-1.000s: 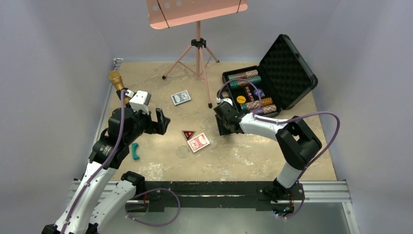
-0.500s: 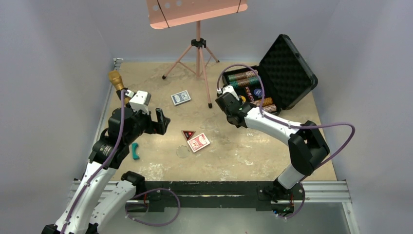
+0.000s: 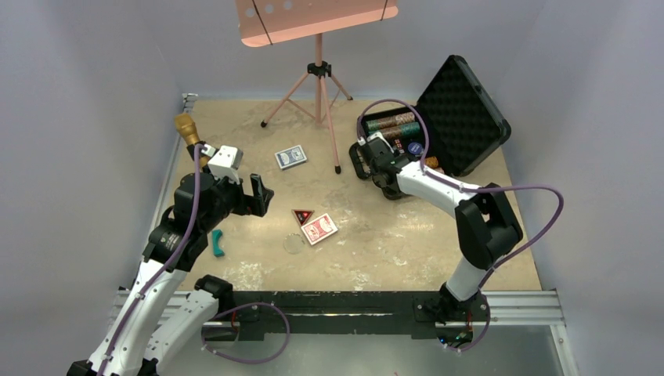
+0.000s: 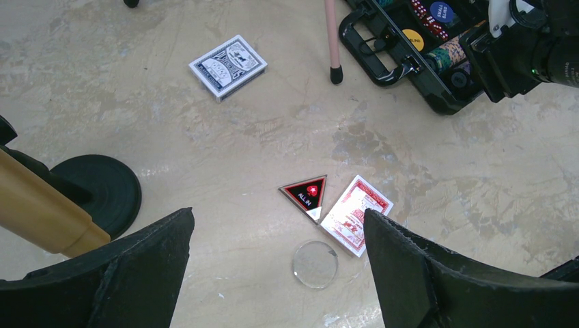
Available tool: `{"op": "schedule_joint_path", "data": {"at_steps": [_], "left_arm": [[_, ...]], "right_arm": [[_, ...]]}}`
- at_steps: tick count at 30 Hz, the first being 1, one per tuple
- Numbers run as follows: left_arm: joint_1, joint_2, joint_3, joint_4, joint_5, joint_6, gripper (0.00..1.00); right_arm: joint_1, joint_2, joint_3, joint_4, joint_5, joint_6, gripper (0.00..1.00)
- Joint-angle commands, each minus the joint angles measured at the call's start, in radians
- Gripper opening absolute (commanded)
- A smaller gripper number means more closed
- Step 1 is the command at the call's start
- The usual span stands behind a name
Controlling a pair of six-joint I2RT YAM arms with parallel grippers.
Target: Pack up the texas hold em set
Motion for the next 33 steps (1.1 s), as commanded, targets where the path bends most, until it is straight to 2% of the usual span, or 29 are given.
{"op": "schedule_joint_path", "data": {"at_steps": [1, 3, 5, 10, 12, 15, 19, 26, 33], "left_arm": [[-0.003, -0.005, 0.0, 0.029, 0.008, 0.021, 0.98], [-0.003, -0.005, 0.001, 0.029, 0.008, 0.021, 0.98], [-0.003, -0.004, 0.001, 0.029, 0.009, 0.021, 0.98], [-0.003, -0.004, 0.001, 0.029, 0.008, 0.019, 0.98], [-0.003, -0.004, 0.001, 0.029, 0.009, 0.019, 0.98], [-0.003, -0.005, 0.001, 0.029, 0.009, 0.019, 0.98], [-0.004, -0.006, 0.0, 0.029, 0.01, 0.019, 0.98], [-0.003, -0.007, 0.001, 0.029, 0.013, 0.018, 0.98], [-0.003, -0.009, 0.001, 0.029, 0.014, 0.016, 0.98]], "right_arm": [[0.0, 0.019, 0.05, 0.024, -0.016, -0.065, 0.0], [-0.001, 0.037, 0.056, 0.011, -0.023, -0.068, 0.01], [-0.006, 0.054, 0.066, -0.008, -0.033, -0.064, 0.08], [-0.02, 0.037, 0.067, -0.019, -0.101, -0.045, 0.59], [-0.028, 0.006, 0.06, -0.01, -0.15, -0.04, 0.66], [-0.052, -0.049, 0.048, -0.001, -0.254, -0.024, 0.72], [-0.097, -0.119, 0.026, 0.012, -0.378, 0.029, 0.73], [-0.205, -0.211, -0.079, 0.119, -0.596, 0.278, 0.7], [-0.275, -0.167, -0.107, 0.18, -0.686, 0.352, 0.67]]}}
